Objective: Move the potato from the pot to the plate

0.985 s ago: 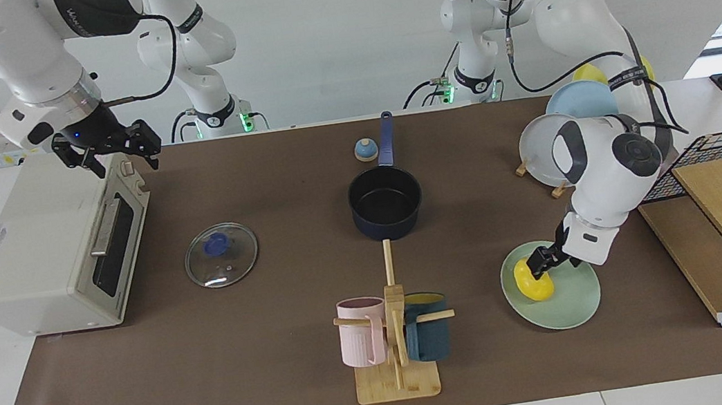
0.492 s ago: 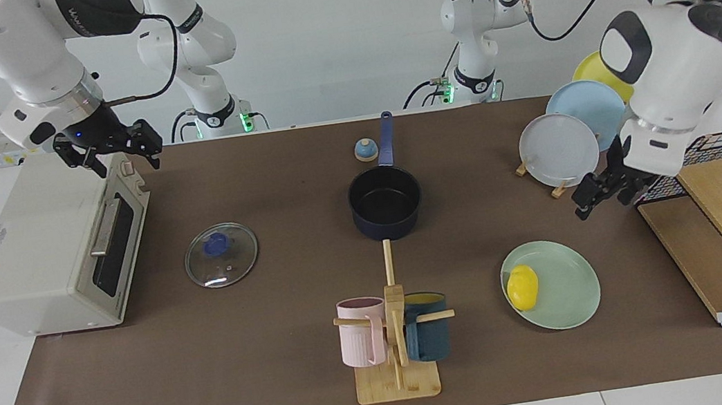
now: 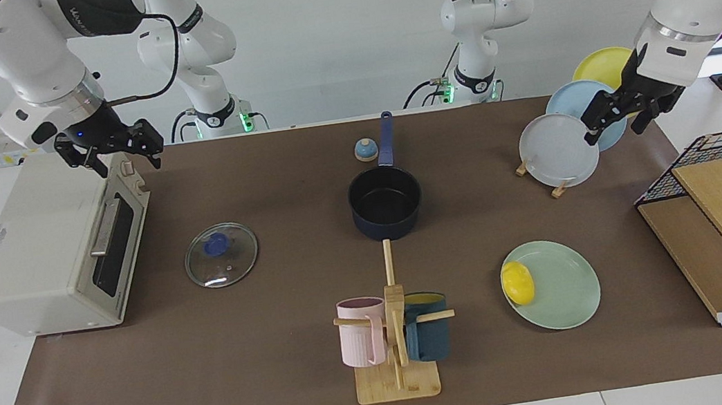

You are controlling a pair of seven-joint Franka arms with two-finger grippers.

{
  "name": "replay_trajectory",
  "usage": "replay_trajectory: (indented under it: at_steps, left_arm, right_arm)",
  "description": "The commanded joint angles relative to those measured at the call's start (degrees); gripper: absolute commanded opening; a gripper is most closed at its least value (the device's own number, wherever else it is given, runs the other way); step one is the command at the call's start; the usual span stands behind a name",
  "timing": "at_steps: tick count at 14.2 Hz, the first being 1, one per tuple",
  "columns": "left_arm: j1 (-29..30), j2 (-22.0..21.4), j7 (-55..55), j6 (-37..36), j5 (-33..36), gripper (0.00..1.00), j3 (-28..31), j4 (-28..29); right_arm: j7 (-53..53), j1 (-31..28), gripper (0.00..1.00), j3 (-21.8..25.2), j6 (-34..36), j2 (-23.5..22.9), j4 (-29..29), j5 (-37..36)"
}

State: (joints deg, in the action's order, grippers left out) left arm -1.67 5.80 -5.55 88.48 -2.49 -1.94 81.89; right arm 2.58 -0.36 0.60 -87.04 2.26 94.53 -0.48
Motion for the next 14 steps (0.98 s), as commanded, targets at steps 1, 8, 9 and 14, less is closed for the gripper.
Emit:
replay_trajectory:
  at_steps: [1, 8, 9, 14]
  left_arm:
    - [0.4, -6.2, 3.1, -1.6, 1.1, 1.0, -0.5, 8.3]
    - [-1.2, -8.7, 3.3, -1.0, 1.3, 1.0, -0.3, 12.3]
    - [-1.3, -7.9, 3.4, -2.8, 2.4, 1.0, 0.0, 9.5]
    - [-1.3, -7.0, 3.6, -3.8, 2.9, 1.0, 0.2, 8.0]
  right_arm:
    - [-0.8, -0.3, 1.0, -0.4, 1.2, 0.6, -0.2, -0.6]
    - [-0.6, -0.2, 1.0, -0.5, 1.2, 0.6, -0.1, -0.6]
    - [-0.6, -0.2, 1.0, -0.5, 1.2, 0.6, 0.0, -0.6]
    - [-0.6, -0.2, 1.0, -0.7, 1.1, 0.6, 0.0, -0.7]
